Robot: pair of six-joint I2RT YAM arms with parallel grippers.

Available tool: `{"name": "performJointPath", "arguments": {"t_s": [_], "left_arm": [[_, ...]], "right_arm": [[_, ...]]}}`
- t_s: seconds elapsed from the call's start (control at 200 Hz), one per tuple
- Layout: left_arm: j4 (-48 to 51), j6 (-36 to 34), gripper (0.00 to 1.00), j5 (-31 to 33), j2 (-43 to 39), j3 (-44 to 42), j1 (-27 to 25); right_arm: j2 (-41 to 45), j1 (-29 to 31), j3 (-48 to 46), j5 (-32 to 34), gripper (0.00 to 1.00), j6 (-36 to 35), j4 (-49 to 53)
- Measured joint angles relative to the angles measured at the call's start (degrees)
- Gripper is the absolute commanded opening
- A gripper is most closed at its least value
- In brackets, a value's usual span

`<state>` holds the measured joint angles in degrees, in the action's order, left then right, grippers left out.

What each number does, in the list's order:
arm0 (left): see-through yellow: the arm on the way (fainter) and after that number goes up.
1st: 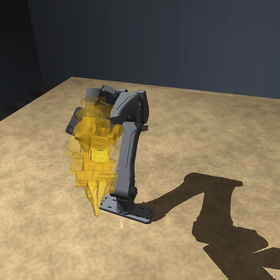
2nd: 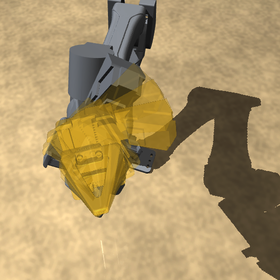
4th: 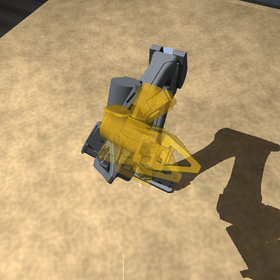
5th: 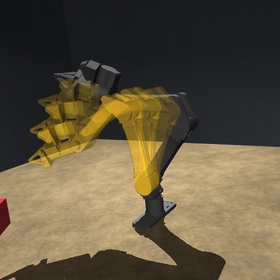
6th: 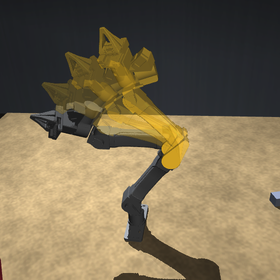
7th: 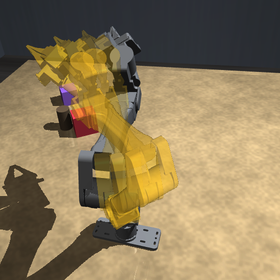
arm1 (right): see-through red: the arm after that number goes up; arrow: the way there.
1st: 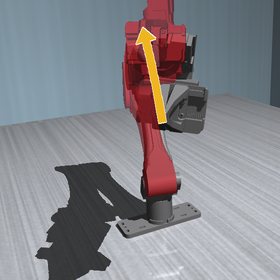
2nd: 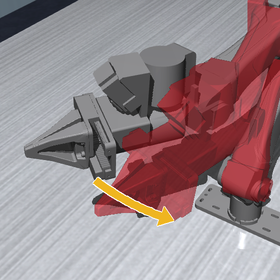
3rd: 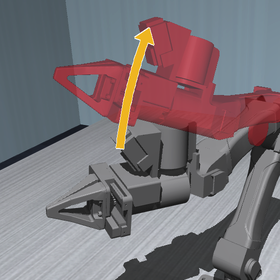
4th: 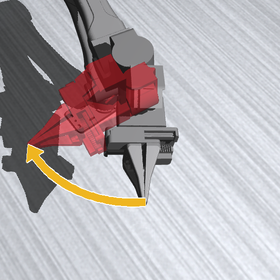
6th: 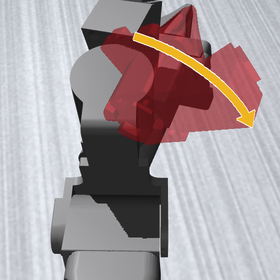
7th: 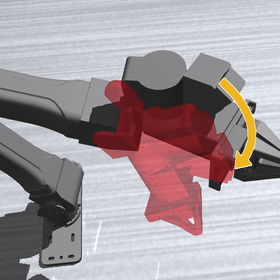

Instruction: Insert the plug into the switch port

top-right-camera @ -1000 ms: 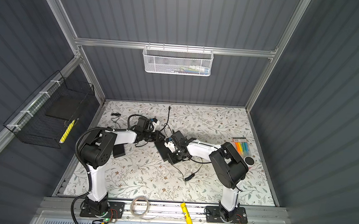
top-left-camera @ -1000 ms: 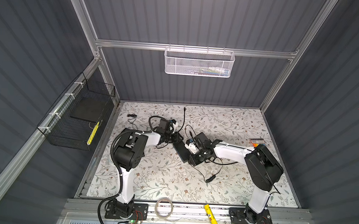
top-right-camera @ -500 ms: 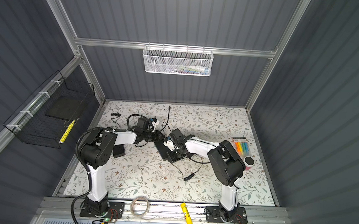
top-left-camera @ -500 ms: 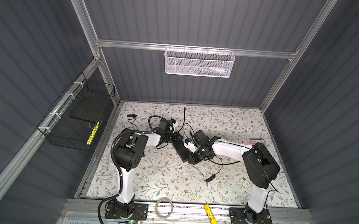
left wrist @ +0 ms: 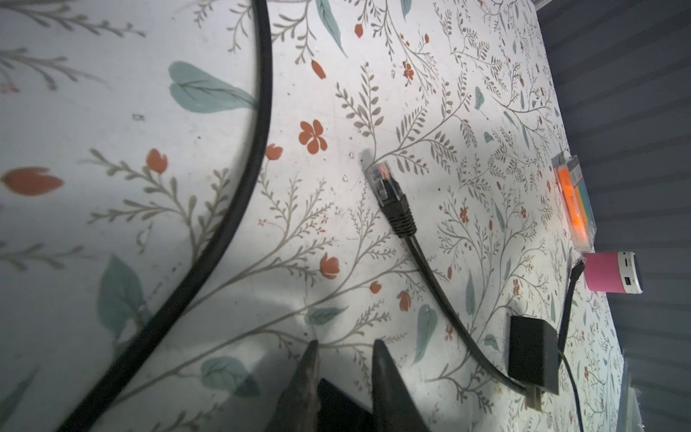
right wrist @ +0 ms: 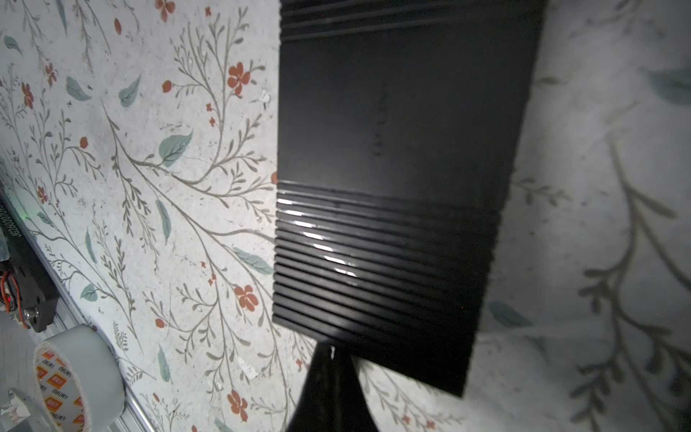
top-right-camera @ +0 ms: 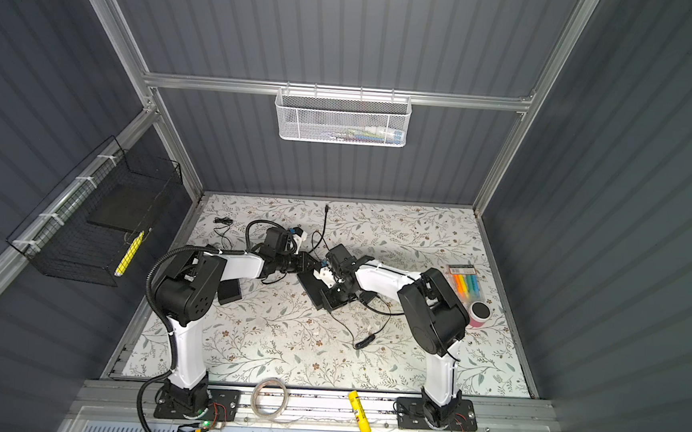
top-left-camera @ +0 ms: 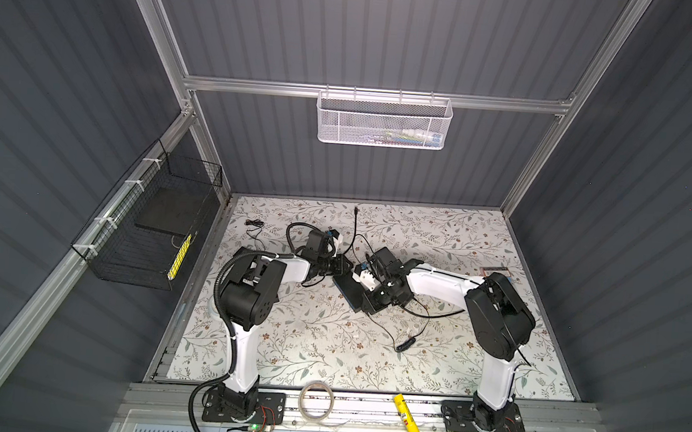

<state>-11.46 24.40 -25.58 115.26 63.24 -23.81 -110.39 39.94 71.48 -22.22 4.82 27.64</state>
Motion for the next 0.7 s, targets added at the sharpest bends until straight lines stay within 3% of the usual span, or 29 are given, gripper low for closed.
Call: {"name": "performJointPath", "arguments": {"t_s": [0.07,0.22,0.305,0.7], "left_arm": [[0.0,0.0,0.25,0.2,0.0,0.0,0.0],[1.0,1.0,0.26,-0.8,0.0,-0.1,-0.2],[2.3,1.2,0.26,-2.1,-0.1,-0.1,-0.9],[5.3,1.3,0.26,-3.6,-0.3,0.4,-1.3]], "right_arm": [[0.6,-0.3,0.0,0.8,0.00,-0.5,0.3],[4.0,-2.0,-0.2,3.5,0.20,-2.1,-0.7],[7.1,-3.3,-0.4,4.8,0.24,-2.9,-2.8],[11.9,-3.9,-8.7,5.5,0.31,-3.7,-2.4]]}}
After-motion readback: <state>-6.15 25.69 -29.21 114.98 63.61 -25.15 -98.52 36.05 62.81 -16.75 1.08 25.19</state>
